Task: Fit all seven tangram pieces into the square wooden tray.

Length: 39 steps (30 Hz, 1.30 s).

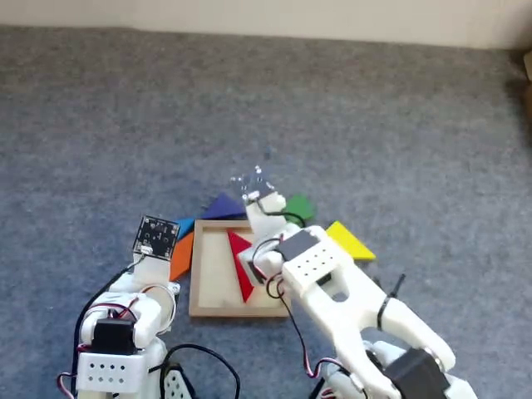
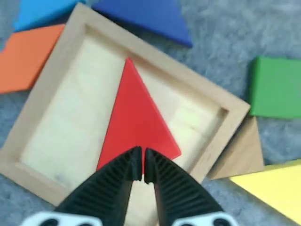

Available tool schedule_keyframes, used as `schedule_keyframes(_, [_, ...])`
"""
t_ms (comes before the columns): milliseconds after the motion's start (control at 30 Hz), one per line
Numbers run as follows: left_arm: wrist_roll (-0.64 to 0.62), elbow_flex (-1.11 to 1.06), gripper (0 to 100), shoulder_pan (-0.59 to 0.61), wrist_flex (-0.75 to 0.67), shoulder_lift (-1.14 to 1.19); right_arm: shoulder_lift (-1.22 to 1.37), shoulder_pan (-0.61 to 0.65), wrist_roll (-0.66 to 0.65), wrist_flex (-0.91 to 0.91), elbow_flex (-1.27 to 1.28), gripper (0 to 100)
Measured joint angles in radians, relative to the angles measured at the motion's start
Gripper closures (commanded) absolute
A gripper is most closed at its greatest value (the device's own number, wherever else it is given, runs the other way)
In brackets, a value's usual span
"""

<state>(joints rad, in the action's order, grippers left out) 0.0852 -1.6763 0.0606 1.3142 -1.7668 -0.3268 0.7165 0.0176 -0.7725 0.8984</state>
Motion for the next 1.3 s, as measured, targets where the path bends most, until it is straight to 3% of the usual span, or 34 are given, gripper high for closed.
schedule_keyframes(433, [0.0,0.0,99,0.0,0.0,0.0,0.129,0.201,0.0,0.071,-0.029,98.0])
schedule_keyframes(1300, [0.0,0.0,99,0.0,0.0,0.0,0.101,0.218,0.0,0.187,-0.077,98.0])
